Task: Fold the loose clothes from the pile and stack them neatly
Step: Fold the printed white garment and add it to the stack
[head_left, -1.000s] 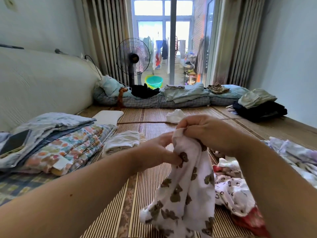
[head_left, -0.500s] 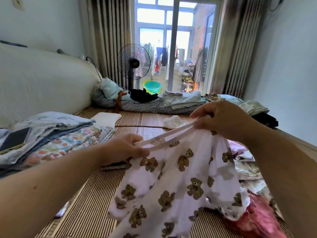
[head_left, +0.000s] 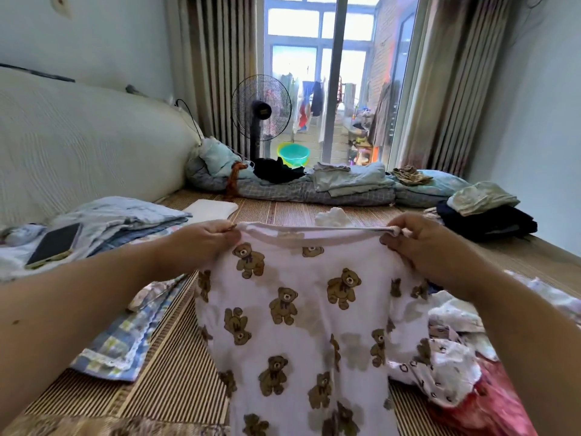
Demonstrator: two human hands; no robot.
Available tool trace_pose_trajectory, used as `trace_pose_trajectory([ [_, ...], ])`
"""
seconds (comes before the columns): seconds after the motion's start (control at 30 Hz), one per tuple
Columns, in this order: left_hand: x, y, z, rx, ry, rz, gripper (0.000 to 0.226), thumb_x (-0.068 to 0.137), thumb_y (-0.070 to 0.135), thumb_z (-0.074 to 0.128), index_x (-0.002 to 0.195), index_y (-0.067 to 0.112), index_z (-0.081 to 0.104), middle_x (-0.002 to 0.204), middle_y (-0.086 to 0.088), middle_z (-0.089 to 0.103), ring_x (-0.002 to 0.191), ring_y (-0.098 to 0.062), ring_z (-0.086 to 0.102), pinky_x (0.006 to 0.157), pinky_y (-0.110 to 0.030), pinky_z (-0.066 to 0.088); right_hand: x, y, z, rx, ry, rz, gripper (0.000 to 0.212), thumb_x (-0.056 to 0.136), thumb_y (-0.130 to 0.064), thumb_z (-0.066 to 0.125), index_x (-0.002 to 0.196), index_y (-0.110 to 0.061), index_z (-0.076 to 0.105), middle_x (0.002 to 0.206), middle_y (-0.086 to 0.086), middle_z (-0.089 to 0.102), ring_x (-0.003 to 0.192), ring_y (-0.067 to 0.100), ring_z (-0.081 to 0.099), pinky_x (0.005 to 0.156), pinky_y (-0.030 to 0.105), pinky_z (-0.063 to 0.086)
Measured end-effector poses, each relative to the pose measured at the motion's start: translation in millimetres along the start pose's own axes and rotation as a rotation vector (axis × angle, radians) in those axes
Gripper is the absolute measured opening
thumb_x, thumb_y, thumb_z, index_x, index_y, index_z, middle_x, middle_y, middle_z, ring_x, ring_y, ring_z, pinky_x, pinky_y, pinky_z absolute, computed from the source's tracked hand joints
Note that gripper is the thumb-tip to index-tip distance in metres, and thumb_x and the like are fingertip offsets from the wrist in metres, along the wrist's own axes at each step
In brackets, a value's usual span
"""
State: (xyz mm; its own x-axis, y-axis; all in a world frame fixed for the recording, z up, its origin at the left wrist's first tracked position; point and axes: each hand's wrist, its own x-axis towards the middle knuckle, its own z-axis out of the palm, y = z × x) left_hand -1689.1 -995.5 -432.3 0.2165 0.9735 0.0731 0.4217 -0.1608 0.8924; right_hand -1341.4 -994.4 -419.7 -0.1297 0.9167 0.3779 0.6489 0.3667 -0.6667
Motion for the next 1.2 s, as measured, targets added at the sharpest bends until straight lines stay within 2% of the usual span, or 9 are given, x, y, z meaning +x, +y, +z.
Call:
trace_pose_trajectory([
  [0.13,0.8,-7.4,-10.8,0.054,-0.070,-0.033,0.032,0.082,0.041,0.059,0.095,0.011,0.062,0.074,0.000,0.072,0.065,-0.015,0.069,0.052,-0.022,0.052,1.7,1.8,0.6,0.266,-0.111,0.084,0.014,0.085,-0.037,0.067,0.075,-0.027,0.069,0.064,-0.002,0.068,0.051,0.012,0.062,0.042,0.022,0.046],
  [0.27,11.1,-18.5,-32.6,0.116,-0.085,-0.094,0.015,0.087,0.011,0.065,0.073,0.016,0.067,0.069,-0.004,0.066,0.059,-0.011,0.063,0.050,-0.019,0.050,25.0,15.4,14.3,0.105,-0.165,0.119,0.013,0.083,-0.046,0.068,0.078,-0.034,0.071,0.071,-0.004,0.071,0.060,0.012,0.065,0.052,0.024,0.046],
  [0.37,27.1,-43.6,-38.2,0.394,0.040,-0.089,0.017,0.084,0.026,0.072,0.071,0.016,0.069,0.073,-0.003,0.064,0.069,-0.014,0.060,0.059,-0.025,0.046,51.5,33.2,43.6,-0.095,-0.171,0.150,0.019,0.083,-0.048,0.067,0.076,-0.031,0.069,0.072,-0.009,0.065,0.065,0.006,0.058,0.046,0.013,0.037],
  [0.5,59.1,-97.7,-33.4,0.505,0.157,-0.197,0.033,0.080,0.044,0.073,0.062,0.018,0.061,0.076,-0.003,0.064,0.077,-0.022,0.059,0.055,-0.027,0.033,84.1,69.3,105.2,-0.231,-0.327,0.225,0.019,0.088,-0.045,0.064,0.079,-0.029,0.064,0.077,-0.008,0.062,0.070,0.007,0.056,0.051,0.021,0.038],
  [0.6,83.7,-145.2,-22.2,0.591,0.197,-0.275,0.034,0.082,0.049,0.068,0.067,0.018,0.063,0.065,0.003,0.059,0.063,-0.013,0.053,0.050,-0.026,0.031,102.4,103.2,155.8,-0.301,-0.390,0.246,0.018,0.090,-0.044,0.061,0.080,-0.029,0.061,0.079,-0.006,0.061,0.072,0.010,0.057,0.056,0.023,0.039],
  [0.8,128.0,-226.2,-5.9,0.737,0.135,-0.429,0.023,0.080,0.045,0.068,0.068,0.027,0.061,0.075,0.002,0.062,0.070,-0.013,0.057,0.051,-0.027,0.036,142.3,151.4,237.3,-0.585,-0.477,0.159,0.021,0.092,-0.040,0.050,0.093,-0.024,0.063,0.098,0.001,0.068,0.091,0.022,0.064,0.080,0.037,0.053],
  [1.0,144.9,-273.5,-2.1,0.725,0.220,-0.527,0.023,0.081,0.049,0.067,0.076,0.028,0.060,0.078,0.006,0.062,0.072,-0.010,0.056,0.052,-0.027,0.035,163.5,186.0,289.1,-0.613,-0.437,0.160,0.011,0.097,-0.029,0.050,0.105,-0.024,0.054,0.113,0.006,0.062,0.091,0.023,0.062,0.080,0.041,0.056],
  [1.13,137.8,-284.9,-7.8,0.657,0.176,-0.616,0.029,0.080,0.056,0.065,0.085,0.029,0.059,0.085,0.007,0.062,0.076,-0.009,0.058,0.054,-0.025,0.040,162.8,198.1,267.7,-0.367,-0.436,0.338,0.042,0.093,-0.039,0.057,0.129,-0.018,0.052,0.123,0.012,0.061,0.091,0.022,0.060,0.074,0.029,0.046],
  [1.2,128.2,-281.9,-16.0,0.709,0.082,-0.654,0.034,0.080,0.063,0.061,0.090,0.030,0.056,0.089,0.010,0.059,0.079,-0.005,0.055,0.057,-0.022,0.041,153.2,208.3,242.7,-0.447,-0.498,0.395,0.042,0.094,-0.045,0.054,0.120,-0.013,0.060,0.104,0.005,0.065,0.088,0.018,0.060,0.068,0.028,0.042],
])
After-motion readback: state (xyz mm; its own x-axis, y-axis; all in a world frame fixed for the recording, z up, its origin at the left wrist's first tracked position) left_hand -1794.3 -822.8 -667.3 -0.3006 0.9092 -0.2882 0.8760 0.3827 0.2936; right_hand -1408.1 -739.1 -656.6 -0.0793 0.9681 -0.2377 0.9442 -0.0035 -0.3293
